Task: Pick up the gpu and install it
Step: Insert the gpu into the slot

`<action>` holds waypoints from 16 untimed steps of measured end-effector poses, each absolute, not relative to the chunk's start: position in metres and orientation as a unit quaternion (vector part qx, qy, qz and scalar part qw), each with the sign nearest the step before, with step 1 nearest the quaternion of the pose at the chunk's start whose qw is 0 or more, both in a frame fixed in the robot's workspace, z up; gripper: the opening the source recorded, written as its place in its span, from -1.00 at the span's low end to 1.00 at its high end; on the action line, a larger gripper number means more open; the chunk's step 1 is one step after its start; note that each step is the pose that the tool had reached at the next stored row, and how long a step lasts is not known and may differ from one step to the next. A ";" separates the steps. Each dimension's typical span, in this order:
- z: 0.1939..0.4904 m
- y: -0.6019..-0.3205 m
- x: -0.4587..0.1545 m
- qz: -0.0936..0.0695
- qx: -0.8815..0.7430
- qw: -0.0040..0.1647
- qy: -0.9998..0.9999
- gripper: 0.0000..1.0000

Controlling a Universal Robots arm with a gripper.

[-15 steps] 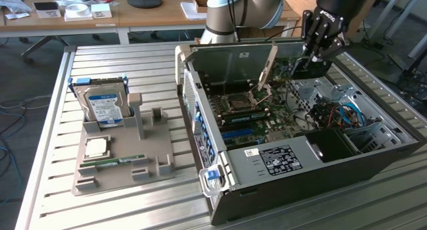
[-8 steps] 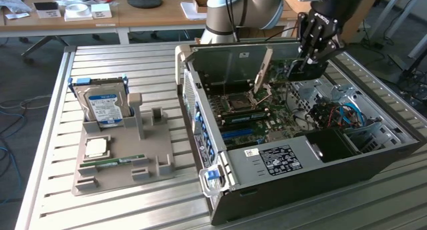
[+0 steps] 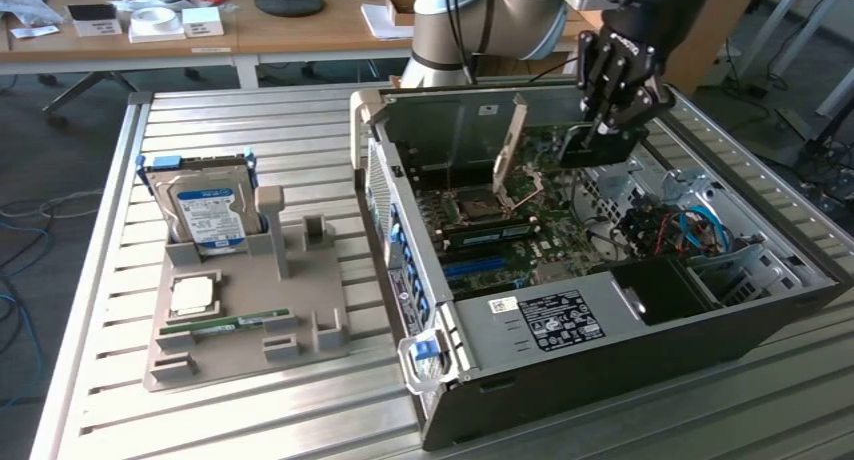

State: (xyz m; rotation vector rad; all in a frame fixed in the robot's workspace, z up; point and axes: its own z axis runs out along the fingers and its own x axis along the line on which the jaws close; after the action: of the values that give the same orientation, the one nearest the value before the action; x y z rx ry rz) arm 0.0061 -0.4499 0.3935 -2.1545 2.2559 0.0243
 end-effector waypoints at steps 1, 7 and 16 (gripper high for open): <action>0.393 -0.450 0.004 0.008 -0.691 0.011 0.723 -0.46; 0.390 -0.450 -0.009 0.008 -0.691 0.011 0.722 -0.46; 0.386 -0.450 -0.015 0.008 -0.691 0.011 0.722 -0.46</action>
State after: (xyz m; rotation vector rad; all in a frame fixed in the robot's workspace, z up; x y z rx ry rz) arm -0.0151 -0.4504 0.3861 -2.1573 2.2533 0.0242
